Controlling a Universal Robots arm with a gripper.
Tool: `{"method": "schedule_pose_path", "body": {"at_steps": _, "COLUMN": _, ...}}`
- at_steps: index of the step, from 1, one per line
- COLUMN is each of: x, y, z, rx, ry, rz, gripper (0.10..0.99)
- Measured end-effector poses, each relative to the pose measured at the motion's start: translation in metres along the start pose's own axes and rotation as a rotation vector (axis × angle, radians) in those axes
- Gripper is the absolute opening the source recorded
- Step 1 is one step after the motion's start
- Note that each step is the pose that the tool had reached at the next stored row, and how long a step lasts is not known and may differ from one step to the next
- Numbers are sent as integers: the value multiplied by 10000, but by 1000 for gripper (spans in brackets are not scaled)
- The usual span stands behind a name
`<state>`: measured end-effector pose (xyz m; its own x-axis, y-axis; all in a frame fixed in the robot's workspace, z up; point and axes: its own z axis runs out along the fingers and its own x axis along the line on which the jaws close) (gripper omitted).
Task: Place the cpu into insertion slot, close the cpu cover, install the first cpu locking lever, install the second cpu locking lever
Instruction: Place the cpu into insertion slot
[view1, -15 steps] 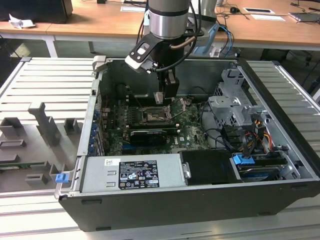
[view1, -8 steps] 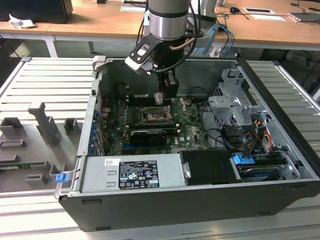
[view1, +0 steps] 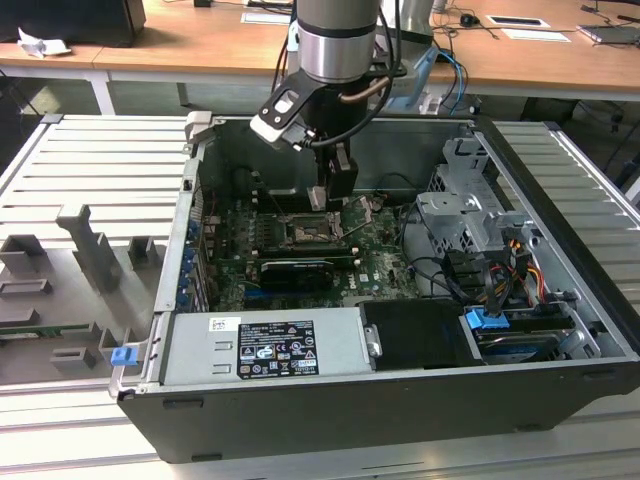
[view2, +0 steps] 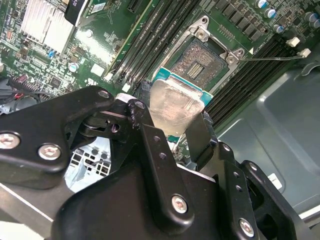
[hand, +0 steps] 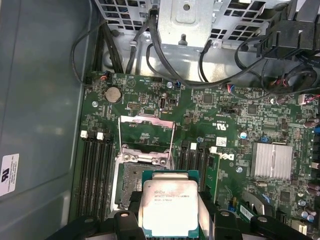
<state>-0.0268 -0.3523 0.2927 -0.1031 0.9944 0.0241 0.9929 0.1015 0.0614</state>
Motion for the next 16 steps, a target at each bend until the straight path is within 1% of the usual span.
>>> {"method": "schedule_pose_path", "body": {"at_steps": 10, "x": 0, "y": -7, "z": 47, "rx": -1, "ry": 1, "rz": 8, "gripper": 529}}
{"method": "schedule_pose_path", "body": {"at_steps": 11, "x": 3, "y": -8, "z": 57, "rx": 24, "ry": 1, "rz": 20, "gripper": 529}}
{"method": "schedule_pose_path", "body": {"at_steps": 13, "x": 6, "y": -48, "z": 112, "rx": 26, "ry": -3, "rz": 88, "gripper": 529}}
{"method": "schedule_pose_path", "body": {"at_steps": 15, "x": 13, "y": -60, "z": 185, "rx": 19, "ry": -27, "rz": 349, "gripper": 529}}
{"method": "schedule_pose_path", "body": {"at_steps": 16, "x": 16, "y": -61, "z": 203, "rx": 20, "ry": -31, "rz": 371, "gripper": 529}}
